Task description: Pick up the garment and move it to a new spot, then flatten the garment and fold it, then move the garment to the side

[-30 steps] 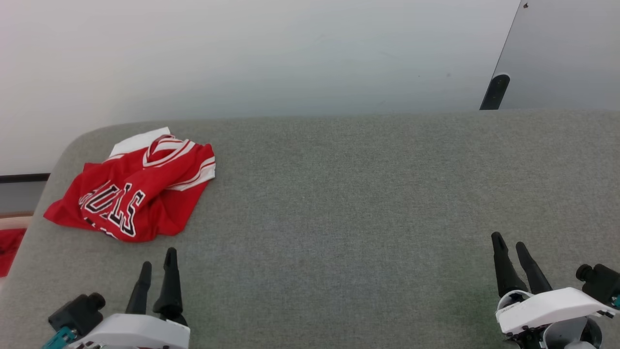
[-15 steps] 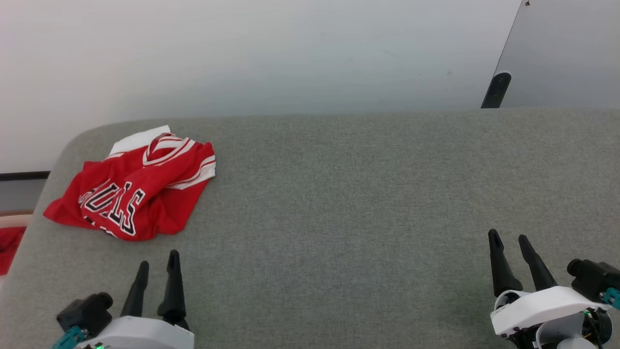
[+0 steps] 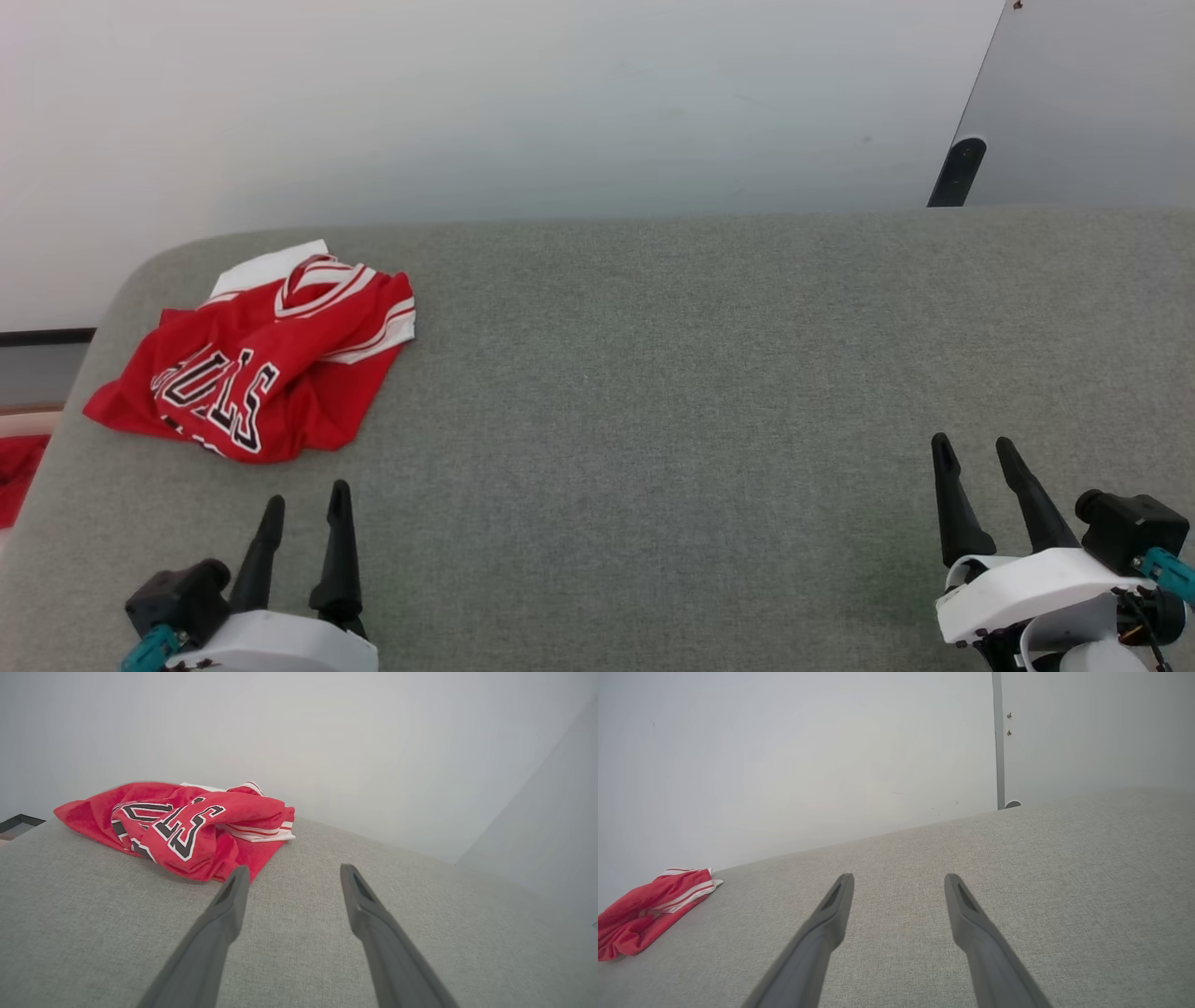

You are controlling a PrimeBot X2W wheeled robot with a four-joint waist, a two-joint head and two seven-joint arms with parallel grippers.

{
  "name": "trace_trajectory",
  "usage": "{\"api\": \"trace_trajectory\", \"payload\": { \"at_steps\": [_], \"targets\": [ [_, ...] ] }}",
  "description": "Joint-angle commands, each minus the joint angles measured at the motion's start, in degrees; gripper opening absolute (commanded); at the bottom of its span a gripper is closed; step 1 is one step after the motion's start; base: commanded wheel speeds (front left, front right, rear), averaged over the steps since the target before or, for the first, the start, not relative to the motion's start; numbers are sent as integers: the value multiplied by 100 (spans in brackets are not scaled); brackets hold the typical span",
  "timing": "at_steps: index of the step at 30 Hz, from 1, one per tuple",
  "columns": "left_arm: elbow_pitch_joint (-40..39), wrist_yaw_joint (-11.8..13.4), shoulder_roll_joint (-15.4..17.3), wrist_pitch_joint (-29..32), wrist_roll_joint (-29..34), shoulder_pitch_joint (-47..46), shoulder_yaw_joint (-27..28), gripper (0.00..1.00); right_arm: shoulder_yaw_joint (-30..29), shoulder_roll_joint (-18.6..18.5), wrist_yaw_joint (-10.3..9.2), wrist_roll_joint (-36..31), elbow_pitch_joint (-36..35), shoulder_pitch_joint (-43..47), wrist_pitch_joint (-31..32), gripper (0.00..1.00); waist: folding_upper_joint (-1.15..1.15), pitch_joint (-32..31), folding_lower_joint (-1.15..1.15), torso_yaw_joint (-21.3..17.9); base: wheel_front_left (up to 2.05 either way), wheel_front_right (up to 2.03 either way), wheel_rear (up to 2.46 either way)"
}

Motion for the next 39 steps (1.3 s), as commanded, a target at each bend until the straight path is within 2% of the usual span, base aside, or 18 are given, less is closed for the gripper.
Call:
{"api": "trace_trajectory", "payload": {
  "at_steps": [1,18,39],
  "targets": [
    [-26,-39,40,-50,149,-3,-10,100,-15,10,-4,-112,-25,-97,-57,100,0,1,0,2,0,0,0],
    [20,-41,158,-253,705,4,-146,100,-34,17,-5,-805,49,-128,-266,100,0,19,0,17,0,0,0],
    [62,-40,242,-453,1150,10,-198,100,-205,98,-7,-1217,101,-79,-468,100,0,108,0,-30,0,0,0]
  ]
}}
